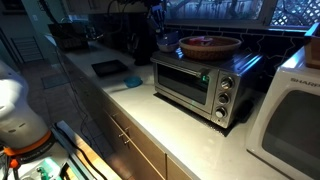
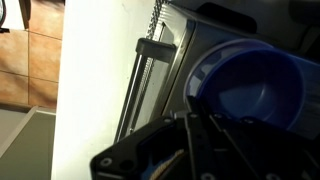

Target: Put the purple bowl onto the microwave

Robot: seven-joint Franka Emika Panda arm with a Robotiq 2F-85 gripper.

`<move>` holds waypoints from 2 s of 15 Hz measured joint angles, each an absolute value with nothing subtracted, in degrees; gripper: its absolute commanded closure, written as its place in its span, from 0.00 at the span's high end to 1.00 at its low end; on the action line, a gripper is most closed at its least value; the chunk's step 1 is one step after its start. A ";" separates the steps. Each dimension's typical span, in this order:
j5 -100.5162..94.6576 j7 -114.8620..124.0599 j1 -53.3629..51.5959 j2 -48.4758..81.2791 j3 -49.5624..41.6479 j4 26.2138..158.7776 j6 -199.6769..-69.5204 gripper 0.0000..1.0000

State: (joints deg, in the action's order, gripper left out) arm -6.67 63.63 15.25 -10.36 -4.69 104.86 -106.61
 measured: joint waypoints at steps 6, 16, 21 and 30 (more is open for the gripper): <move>-5.49 63.63 14.58 -9.68 -5.69 104.82 -106.32 0.01; -4.63 63.63 14.11 -9.68 -6.33 103.50 -106.37 0.81; -4.79 61.08 12.78 -12.88 -6.05 103.55 -107.08 1.00; -4.71 39.58 8.99 -29.86 -2.95 118.00 -109.91 1.00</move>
State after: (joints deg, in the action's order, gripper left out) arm -4.71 39.58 8.99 -29.86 -2.95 118.00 -109.91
